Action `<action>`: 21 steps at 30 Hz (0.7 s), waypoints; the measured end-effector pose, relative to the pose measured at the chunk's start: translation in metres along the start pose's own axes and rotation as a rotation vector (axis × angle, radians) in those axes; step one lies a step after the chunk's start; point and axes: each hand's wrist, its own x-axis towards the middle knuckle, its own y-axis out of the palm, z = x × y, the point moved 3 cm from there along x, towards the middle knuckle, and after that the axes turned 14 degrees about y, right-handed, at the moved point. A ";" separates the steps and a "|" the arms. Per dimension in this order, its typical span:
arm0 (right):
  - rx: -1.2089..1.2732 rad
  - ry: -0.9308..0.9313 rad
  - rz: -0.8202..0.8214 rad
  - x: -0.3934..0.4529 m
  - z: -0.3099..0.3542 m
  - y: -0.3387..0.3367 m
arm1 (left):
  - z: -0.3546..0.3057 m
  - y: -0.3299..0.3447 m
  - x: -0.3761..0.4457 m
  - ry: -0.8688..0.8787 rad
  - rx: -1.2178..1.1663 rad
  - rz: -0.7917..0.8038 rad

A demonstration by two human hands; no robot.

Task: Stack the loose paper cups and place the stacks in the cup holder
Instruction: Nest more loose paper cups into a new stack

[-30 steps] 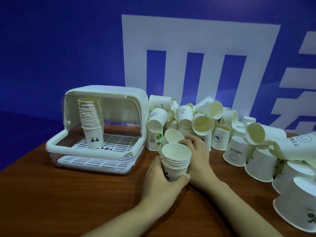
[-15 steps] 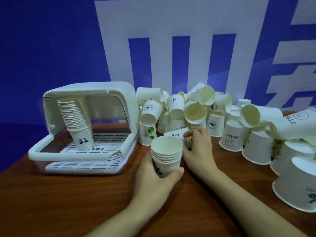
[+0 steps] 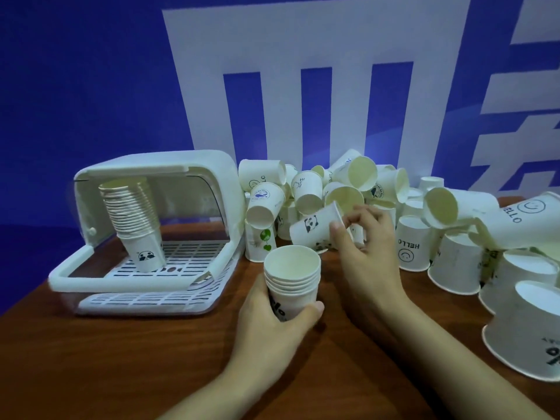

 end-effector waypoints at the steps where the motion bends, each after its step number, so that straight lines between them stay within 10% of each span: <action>1: 0.055 -0.062 -0.002 -0.002 0.014 -0.003 | -0.001 0.000 0.001 0.007 -0.006 0.003; 21: -0.057 -0.231 0.362 -0.031 0.050 0.005 | 0.003 0.004 -0.003 0.050 -0.057 -0.005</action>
